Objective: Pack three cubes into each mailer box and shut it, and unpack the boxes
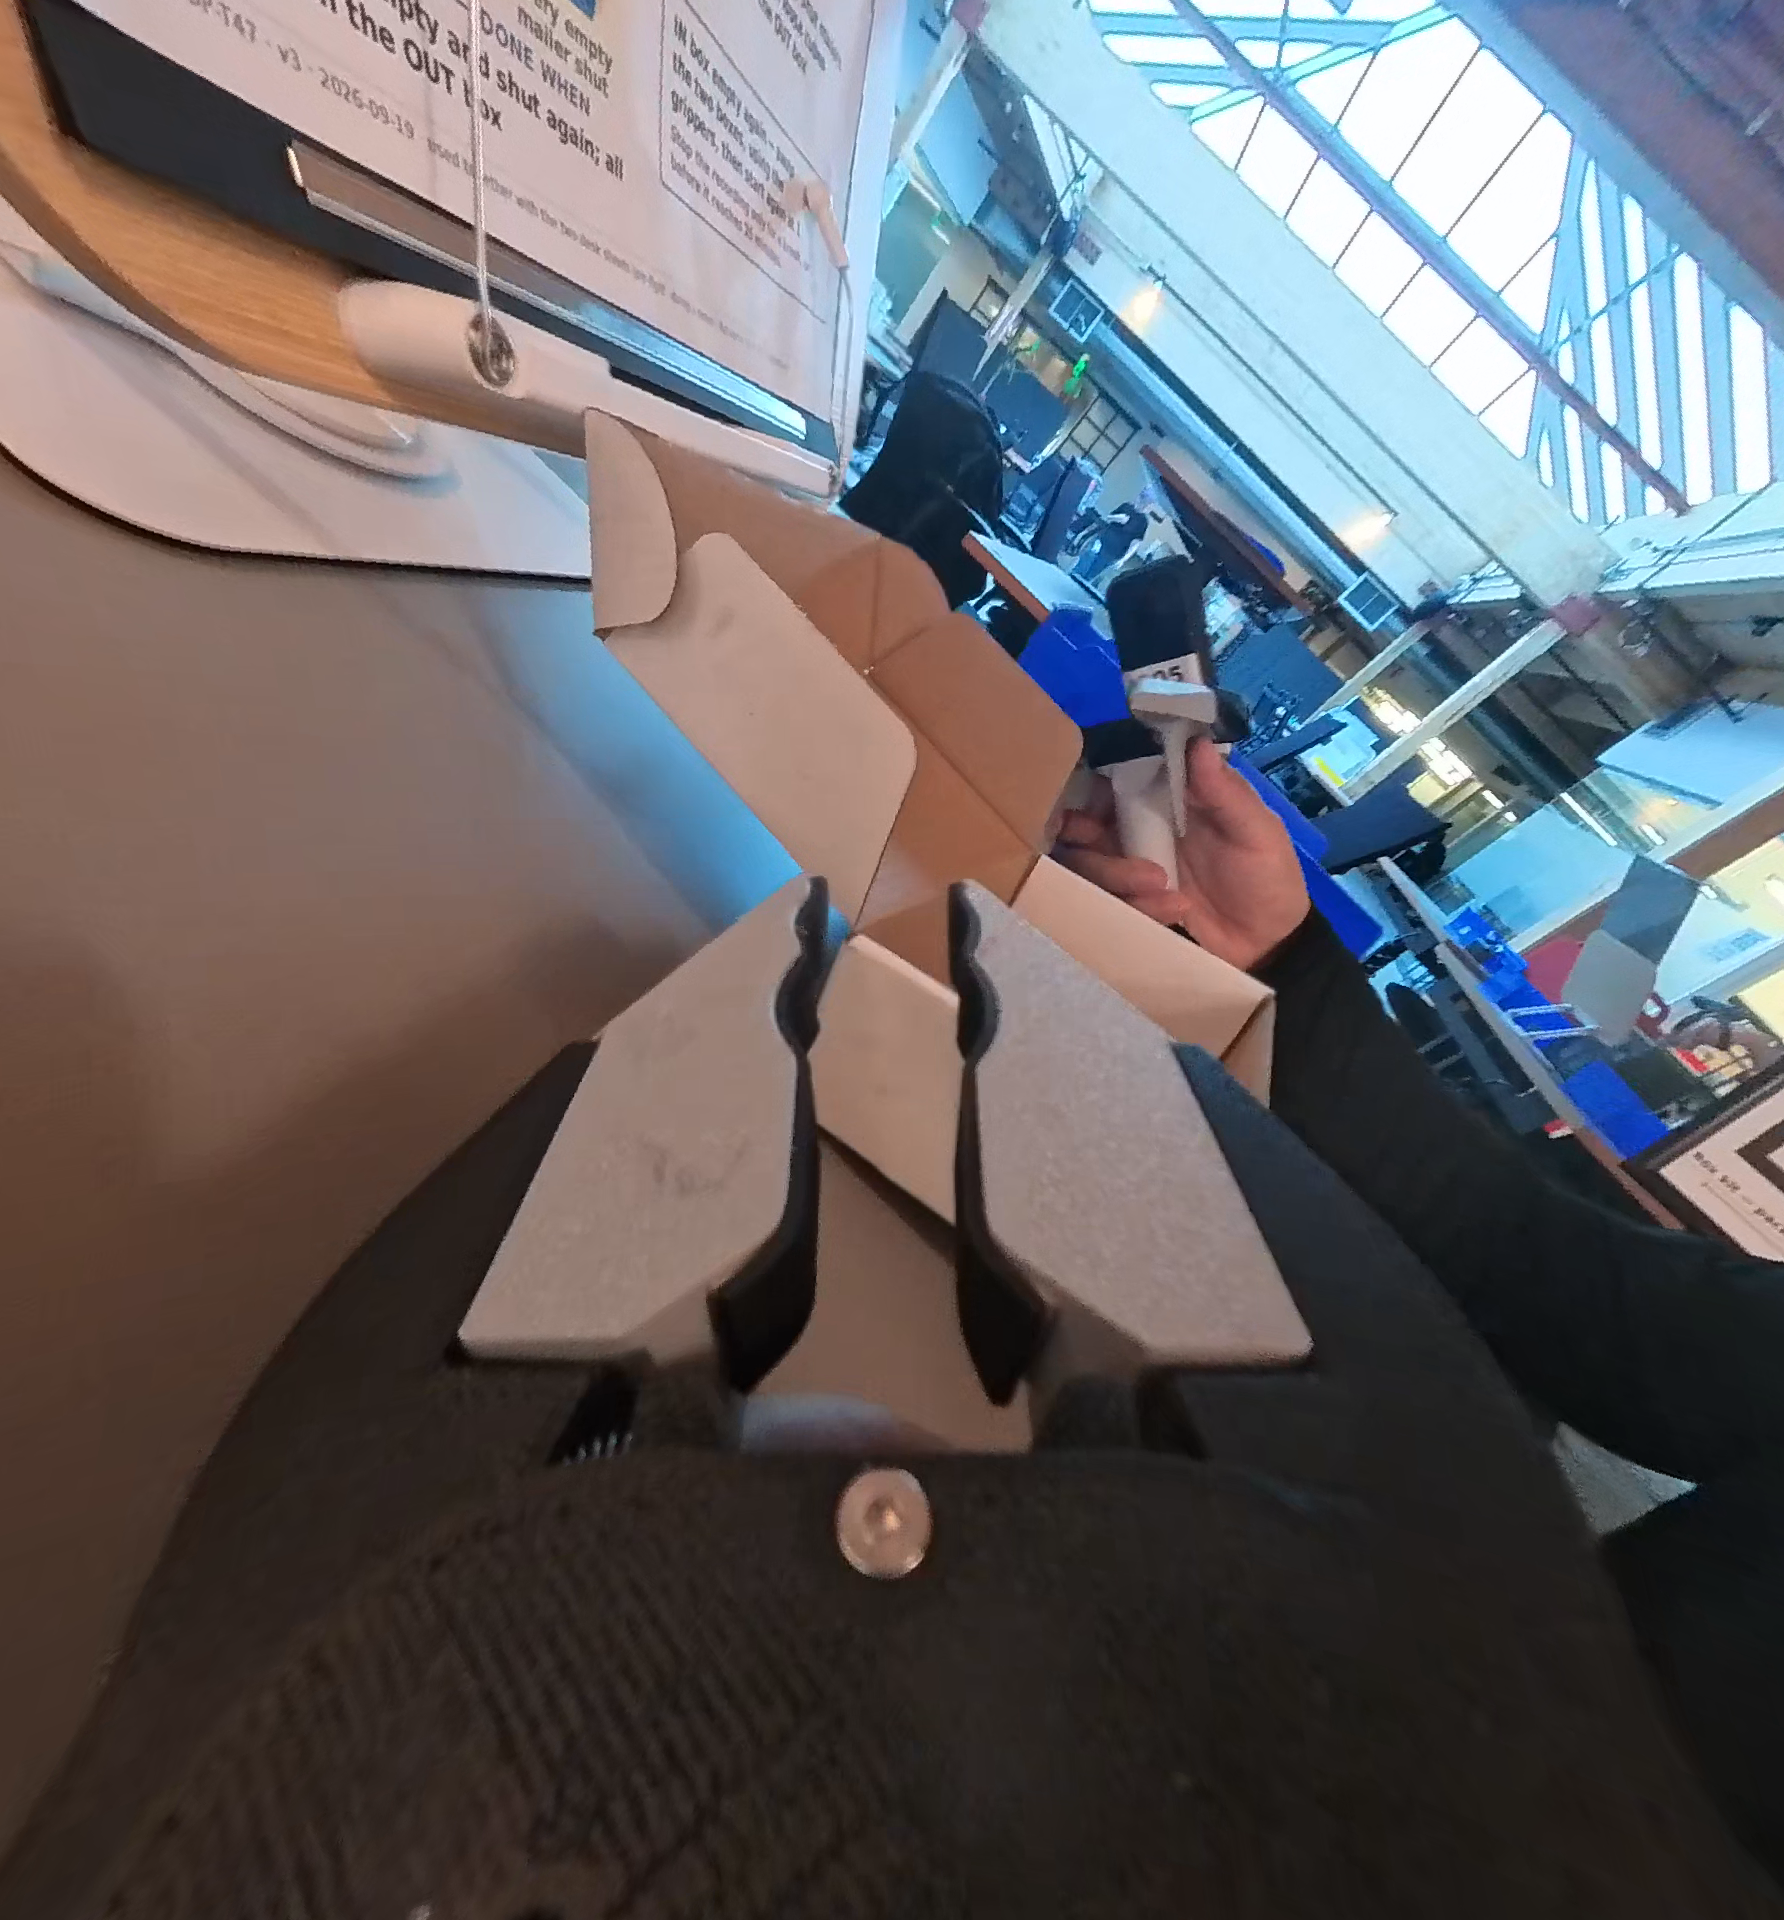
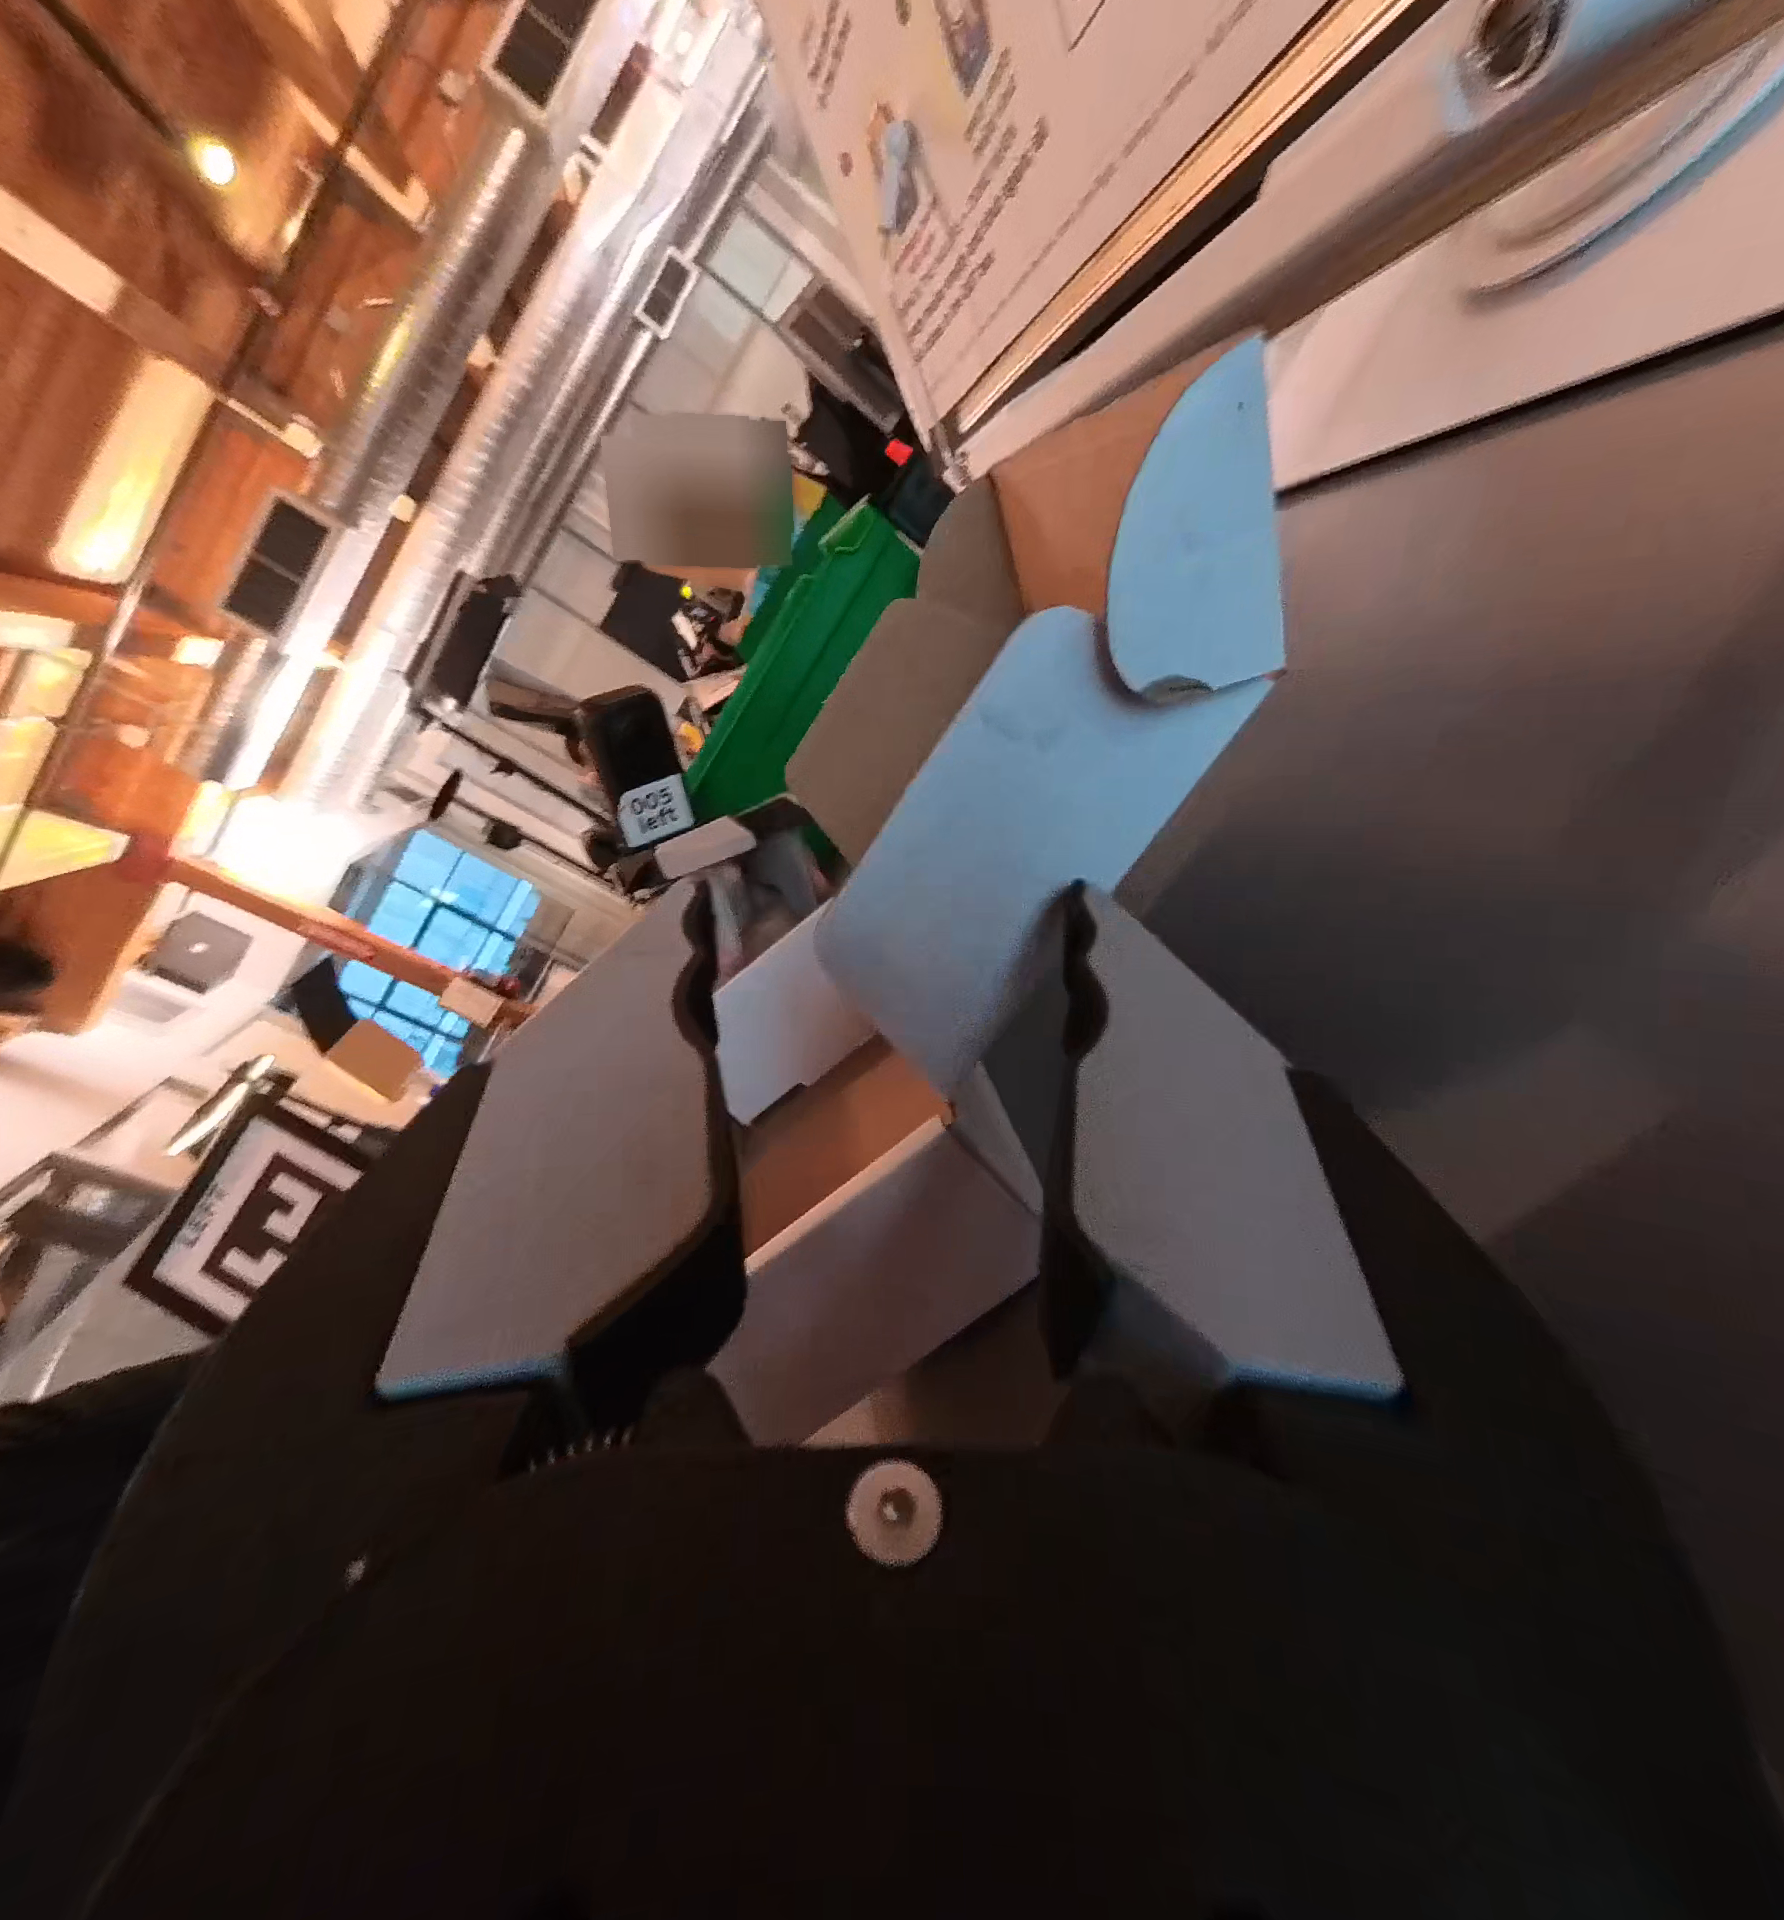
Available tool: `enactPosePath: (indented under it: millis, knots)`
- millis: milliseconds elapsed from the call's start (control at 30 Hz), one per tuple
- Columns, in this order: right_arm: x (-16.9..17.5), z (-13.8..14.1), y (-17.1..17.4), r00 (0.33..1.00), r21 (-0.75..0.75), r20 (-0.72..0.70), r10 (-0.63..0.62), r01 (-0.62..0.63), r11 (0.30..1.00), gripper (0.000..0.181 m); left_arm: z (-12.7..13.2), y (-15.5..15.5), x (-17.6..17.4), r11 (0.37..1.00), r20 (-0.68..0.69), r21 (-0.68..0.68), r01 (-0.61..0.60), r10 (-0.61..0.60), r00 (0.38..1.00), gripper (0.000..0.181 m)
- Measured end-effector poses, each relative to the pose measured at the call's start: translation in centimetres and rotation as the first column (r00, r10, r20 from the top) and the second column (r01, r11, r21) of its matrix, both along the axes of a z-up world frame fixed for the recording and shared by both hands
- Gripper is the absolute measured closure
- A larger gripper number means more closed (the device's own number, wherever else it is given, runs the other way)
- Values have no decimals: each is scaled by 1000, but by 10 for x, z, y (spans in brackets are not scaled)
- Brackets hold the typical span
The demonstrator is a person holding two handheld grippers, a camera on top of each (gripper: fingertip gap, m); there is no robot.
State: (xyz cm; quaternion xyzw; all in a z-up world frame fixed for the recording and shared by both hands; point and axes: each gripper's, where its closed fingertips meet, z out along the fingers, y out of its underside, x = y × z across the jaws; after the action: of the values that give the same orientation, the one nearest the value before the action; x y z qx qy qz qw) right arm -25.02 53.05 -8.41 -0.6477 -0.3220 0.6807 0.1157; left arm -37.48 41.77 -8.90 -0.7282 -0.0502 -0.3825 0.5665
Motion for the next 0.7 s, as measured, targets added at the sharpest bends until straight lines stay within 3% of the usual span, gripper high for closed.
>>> enactPosePath:
  millis: [267, 367, 700]
  knots:
    - [-5, 11, -28, 991, 57, -59, 124, -120, 991, 131, 1, 0, 4, 1000, 0, -1, 12, -12, 1000, 152]
    - [-7, 12, -35, 988, 128, -54, 141, -133, 983, 124, 1, -1, 8, 999, -15, 7, 33, -33, 999, 155]
    - [-5, 13, -38, 987, 226, -56, 153, -137, 965, 137, 8, -10, 18, 993, -70, 60, 102, -98, 993, 169]
